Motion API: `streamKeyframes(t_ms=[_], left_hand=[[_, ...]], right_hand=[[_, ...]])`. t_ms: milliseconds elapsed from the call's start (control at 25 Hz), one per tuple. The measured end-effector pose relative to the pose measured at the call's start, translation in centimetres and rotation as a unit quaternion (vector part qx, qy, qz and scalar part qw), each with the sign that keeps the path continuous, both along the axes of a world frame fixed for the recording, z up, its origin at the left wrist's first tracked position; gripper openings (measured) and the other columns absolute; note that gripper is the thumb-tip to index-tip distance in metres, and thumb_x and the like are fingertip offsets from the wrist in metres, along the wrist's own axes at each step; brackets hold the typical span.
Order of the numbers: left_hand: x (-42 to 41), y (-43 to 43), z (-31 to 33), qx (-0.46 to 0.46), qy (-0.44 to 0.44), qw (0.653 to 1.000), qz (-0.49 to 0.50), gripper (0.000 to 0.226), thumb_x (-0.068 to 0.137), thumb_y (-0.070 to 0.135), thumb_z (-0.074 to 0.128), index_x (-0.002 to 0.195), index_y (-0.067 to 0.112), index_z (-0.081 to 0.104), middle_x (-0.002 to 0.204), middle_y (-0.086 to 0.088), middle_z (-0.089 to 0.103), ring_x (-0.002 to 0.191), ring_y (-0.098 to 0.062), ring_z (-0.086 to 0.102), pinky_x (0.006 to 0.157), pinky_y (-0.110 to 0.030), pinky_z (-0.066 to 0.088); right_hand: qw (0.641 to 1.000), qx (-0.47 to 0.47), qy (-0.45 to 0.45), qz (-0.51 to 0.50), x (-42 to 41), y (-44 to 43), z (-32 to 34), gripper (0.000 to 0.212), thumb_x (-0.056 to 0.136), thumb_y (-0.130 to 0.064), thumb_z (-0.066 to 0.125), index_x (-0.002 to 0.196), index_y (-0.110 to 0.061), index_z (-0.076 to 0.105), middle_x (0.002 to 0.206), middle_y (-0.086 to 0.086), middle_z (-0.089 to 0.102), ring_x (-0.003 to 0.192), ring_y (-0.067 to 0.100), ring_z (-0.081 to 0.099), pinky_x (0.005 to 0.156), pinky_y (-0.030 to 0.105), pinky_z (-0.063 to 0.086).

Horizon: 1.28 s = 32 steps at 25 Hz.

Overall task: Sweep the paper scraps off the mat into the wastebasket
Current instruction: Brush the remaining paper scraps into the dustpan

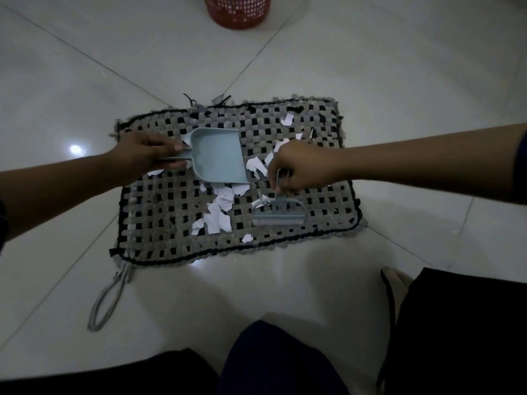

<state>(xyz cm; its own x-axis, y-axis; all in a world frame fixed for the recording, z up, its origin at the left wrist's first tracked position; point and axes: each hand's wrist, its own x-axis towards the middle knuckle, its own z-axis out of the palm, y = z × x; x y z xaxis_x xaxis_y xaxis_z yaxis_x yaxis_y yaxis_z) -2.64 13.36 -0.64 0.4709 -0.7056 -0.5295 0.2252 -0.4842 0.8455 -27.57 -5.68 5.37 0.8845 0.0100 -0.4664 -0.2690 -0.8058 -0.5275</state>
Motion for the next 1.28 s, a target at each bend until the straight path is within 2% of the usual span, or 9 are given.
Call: streamKeyframes(t_ms=[120,200,280,360,720,840,960,1080,1280], left_hand=[[0.3,0.4,-0.3,0.019,-0.005,1.0,-0.019,0.019,0.083,0.004,0.058,0.101,0.0,0.066,0.104,-0.011,0.07,0.085,-0.022,0.072,0.068,-0.021,0.057],[0.7,0.7,-0.4,0.02,0.011,0.999,-0.025,0.028,0.078,0.008,0.061,0.105,-0.001,0.064,0.108,-0.013,0.069,0.09,-0.024,0.071,0.072,-0.023,0.058],[1.0,0.7,-0.2,0.021,0.031,0.999,-0.023,0.028,0.074,0.013,0.063,0.098,0.002,0.069,0.106,-0.012,0.071,0.096,-0.026,0.069,0.077,-0.026,0.057],[1.3,0.7,0.1,0.026,0.031,0.999,-0.015,0.016,0.078,0.013,0.061,0.086,0.008,0.075,0.1,-0.007,0.074,0.094,-0.023,0.07,0.077,-0.025,0.057],[1.8,4.8,0.9,-0.003,0.061,0.997,0.057,0.018,0.071,0.012,0.064,0.083,0.006,0.075,0.105,-0.007,0.072,0.094,-0.023,0.07,0.072,-0.022,0.057],[1.7,6.7,1.1,0.001,0.066,0.996,0.059,0.022,0.067,0.014,0.067,0.086,0.005,0.074,0.104,-0.007,0.073,0.093,-0.022,0.07,0.073,-0.022,0.056],[1.9,8.5,1.2,-0.001,0.066,0.994,0.087,0.029,0.07,0.01,0.064,0.095,-0.005,0.067,0.105,-0.007,0.072,0.094,-0.023,0.07,0.072,-0.022,0.056],[2.4,10.1,1.3,0.001,0.066,0.992,0.109,0.018,0.072,0.009,0.062,0.082,-0.001,0.073,0.098,-0.011,0.074,0.09,-0.024,0.071,0.072,-0.022,0.057],[3.3,11.1,1.1,0.031,0.054,0.993,0.099,0.025,0.088,0.004,0.052,0.078,0.005,0.075,0.093,-0.01,0.075,0.087,-0.021,0.072,0.071,-0.021,0.056]], right_hand=[[0.998,-0.027,-0.033,-0.05,1.0,-0.9,-0.7,0.011,0.084,0.0,0.064,0.091,0.001,0.072,0.082,0.009,0.073,0.054,-0.004,0.063,0.051,0.005,0.049],[0.993,-0.052,-0.051,-0.098,1.5,-2.4,-0.3,0.014,0.083,0.0,0.065,0.095,0.003,0.07,0.087,0.014,0.073,0.058,0.005,0.065,0.057,0.013,0.056],[0.986,-0.087,-0.067,-0.124,1.7,-3.9,0.1,0.015,0.082,0.0,0.066,0.096,0.003,0.071,0.089,0.018,0.074,0.06,0.014,0.066,0.061,0.02,0.058],[0.982,-0.1,-0.084,-0.134,1.9,-4.8,0.7,0.013,0.081,0.0,0.066,0.092,0.002,0.072,0.087,0.018,0.074,0.051,0.003,0.062,0.055,0.014,0.055],[0.995,0.062,-0.055,-0.059,2.1,3.3,1.2,0.008,0.082,-0.009,0.069,0.085,-0.003,0.073,0.065,-0.003,0.069,0.05,0.002,0.065,0.053,0.012,0.055],[0.993,0.104,-0.038,-0.035,2.7,6.4,-0.5,0.004,0.081,-0.005,0.069,0.084,-0.004,0.072,0.068,0.006,0.072,0.048,-0.001,0.063,0.052,0.011,0.053],[0.997,0.052,-0.048,0.0,3.5,6.2,-1.8,0.008,0.081,-0.003,0.066,0.084,-0.003,0.073,0.081,0.012,0.076,0.047,-0.006,0.06,0.057,0.012,0.054],[0.997,-0.007,-0.066,-0.039,4.6,2.8,-1.1,0.01,0.082,-0.004,0.066,0.088,-0.002,0.074,0.082,0.015,0.075,0.053,0.007,0.065,0.06,0.023,0.058],[0.991,-0.02,-0.101,-0.09,6.0,0.1,0.9,0.012,0.083,-0.001,0.062,0.089,0.001,0.073,0.08,0.015,0.074,0.047,0.0,0.063,0.061,0.026,0.062]])
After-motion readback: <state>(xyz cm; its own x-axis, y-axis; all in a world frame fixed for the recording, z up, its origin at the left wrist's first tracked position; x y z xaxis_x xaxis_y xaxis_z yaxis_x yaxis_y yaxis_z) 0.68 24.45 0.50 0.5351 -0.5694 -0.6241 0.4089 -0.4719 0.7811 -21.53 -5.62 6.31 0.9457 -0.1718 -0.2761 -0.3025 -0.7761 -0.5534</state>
